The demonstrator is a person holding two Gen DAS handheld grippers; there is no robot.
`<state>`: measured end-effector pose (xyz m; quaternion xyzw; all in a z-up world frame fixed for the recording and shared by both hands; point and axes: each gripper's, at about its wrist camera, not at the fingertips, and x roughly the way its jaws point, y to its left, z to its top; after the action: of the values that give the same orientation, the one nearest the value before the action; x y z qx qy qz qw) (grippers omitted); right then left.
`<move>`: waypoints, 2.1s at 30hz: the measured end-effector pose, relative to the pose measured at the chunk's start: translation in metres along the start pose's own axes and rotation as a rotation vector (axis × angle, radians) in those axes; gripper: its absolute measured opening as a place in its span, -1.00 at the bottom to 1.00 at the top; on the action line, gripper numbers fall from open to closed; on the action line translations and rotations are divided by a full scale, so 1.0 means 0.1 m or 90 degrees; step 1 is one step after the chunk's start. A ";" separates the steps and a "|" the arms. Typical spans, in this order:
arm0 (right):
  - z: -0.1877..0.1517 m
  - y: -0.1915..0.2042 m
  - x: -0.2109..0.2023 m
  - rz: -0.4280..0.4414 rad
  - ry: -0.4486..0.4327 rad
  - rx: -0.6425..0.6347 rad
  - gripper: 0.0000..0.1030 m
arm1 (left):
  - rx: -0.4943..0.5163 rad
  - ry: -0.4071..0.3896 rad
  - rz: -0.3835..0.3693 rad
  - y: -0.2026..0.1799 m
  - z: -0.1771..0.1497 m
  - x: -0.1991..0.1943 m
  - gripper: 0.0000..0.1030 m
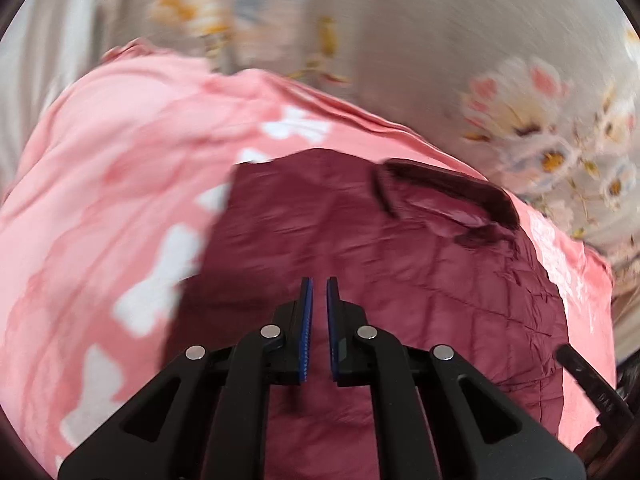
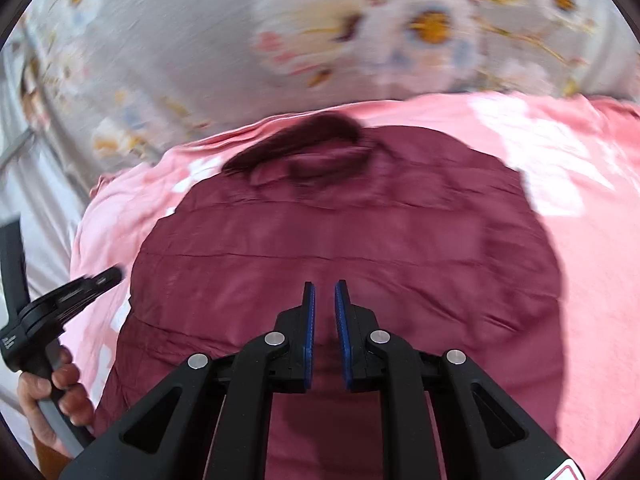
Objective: Fold large clothes
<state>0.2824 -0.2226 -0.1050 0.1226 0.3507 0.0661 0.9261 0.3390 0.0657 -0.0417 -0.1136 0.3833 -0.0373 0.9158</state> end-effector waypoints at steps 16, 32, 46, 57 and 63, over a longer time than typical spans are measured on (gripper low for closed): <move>-0.55 0.24 0.63 0.003 0.107 -0.031 -0.84 | 0.101 0.101 0.022 -0.30 -0.53 0.60 -0.88; -0.56 0.11 0.64 0.031 0.082 -0.002 -0.93 | 0.114 0.043 0.038 -0.31 -0.74 0.60 -0.89; 0.65 -0.53 0.37 0.142 0.019 0.224 -0.11 | -0.087 0.083 -0.159 -0.22 0.48 0.66 0.29; 0.98 -0.71 1.07 0.198 0.086 0.415 -0.11 | -0.171 0.218 -0.170 -0.45 0.66 1.50 0.29; 1.02 -0.68 1.30 0.193 0.102 0.443 -0.11 | -0.172 0.229 -0.156 -0.53 0.70 1.61 0.14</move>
<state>0.4495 -0.2793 -0.1323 0.4744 0.4010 0.0888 0.7786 0.5026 0.0023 -0.0933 -0.2720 0.5251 -0.1159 0.7981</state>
